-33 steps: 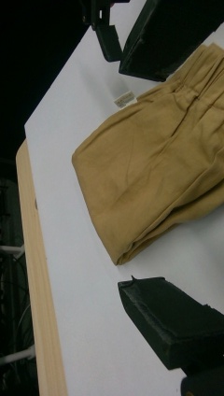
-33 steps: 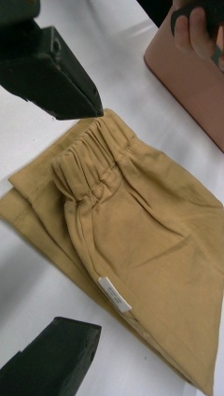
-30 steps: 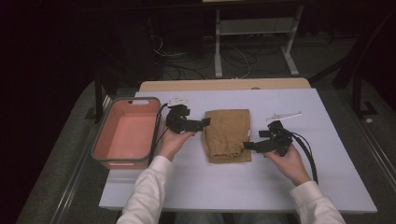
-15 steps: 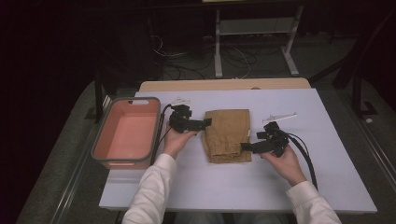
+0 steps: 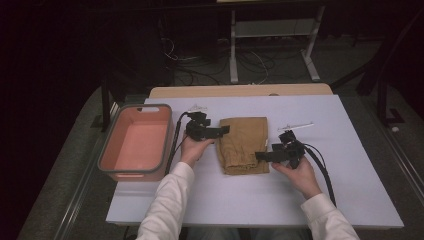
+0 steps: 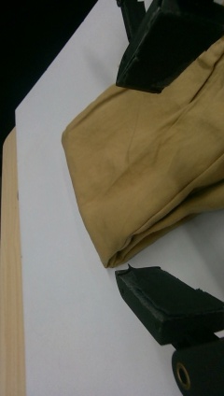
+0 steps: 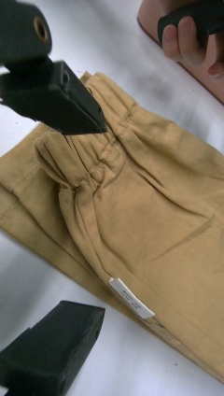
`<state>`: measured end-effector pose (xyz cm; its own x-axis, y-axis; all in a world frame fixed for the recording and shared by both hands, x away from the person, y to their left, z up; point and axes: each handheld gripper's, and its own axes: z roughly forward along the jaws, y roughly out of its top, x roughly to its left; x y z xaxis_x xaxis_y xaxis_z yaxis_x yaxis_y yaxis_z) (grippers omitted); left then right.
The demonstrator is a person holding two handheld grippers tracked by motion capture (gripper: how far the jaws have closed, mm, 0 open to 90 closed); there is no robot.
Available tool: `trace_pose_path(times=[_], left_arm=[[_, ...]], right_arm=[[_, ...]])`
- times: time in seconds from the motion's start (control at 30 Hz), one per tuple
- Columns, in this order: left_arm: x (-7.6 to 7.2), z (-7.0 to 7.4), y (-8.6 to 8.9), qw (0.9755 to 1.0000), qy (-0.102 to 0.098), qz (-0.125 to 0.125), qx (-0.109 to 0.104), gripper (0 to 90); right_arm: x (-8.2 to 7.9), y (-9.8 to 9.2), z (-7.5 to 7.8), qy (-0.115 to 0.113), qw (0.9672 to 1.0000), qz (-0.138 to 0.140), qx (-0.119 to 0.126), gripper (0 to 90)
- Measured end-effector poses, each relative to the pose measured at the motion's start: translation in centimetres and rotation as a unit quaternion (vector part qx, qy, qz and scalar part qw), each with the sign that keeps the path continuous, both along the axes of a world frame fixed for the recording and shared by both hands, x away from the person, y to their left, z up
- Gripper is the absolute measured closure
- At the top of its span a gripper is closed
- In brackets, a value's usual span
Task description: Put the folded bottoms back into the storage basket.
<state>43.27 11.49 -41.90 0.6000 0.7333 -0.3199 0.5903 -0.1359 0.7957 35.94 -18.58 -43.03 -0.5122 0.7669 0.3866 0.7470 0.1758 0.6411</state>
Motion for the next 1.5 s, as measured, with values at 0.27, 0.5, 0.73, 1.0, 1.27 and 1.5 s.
trace_pose_path(times=[0.27,0.5,0.73,1.0,1.27,1.5], left_arm=[[0.8,-1.4,0.0,0.9997,0.023,0.009,-0.001,15.6],[1.5,-2.6,0.1,0.9989,0.040,0.007,-0.023,21.6],[1.8,-3.6,-0.4,0.9981,0.054,0.007,-0.028,30.2],[2.0,-4.1,-0.6,0.9971,0.064,0.011,-0.039,36.7],[2.1,-4.2,-0.6,0.9961,0.076,0.029,-0.034,52.9],[2.1,-4.4,-0.7,0.9923,0.105,0.043,-0.050,66.1]], right_arm=[[0.2,0.0,-0.3,0.027,0.9992,-0.030,-0.001,19.3],[0.4,0.2,-0.5,0.047,0.9979,-0.043,0.009,30.0],[0.5,0.6,-0.9,0.054,0.9973,-0.050,0.007,34.0],[0.9,0.3,-1.1,0.070,0.9936,-0.088,0.015,39.7],[1.1,0.2,-1.4,0.087,0.9906,-0.104,0.010,50.3],[1.4,0.2,-1.7,0.110,0.9882,-0.103,0.027,68.0]])
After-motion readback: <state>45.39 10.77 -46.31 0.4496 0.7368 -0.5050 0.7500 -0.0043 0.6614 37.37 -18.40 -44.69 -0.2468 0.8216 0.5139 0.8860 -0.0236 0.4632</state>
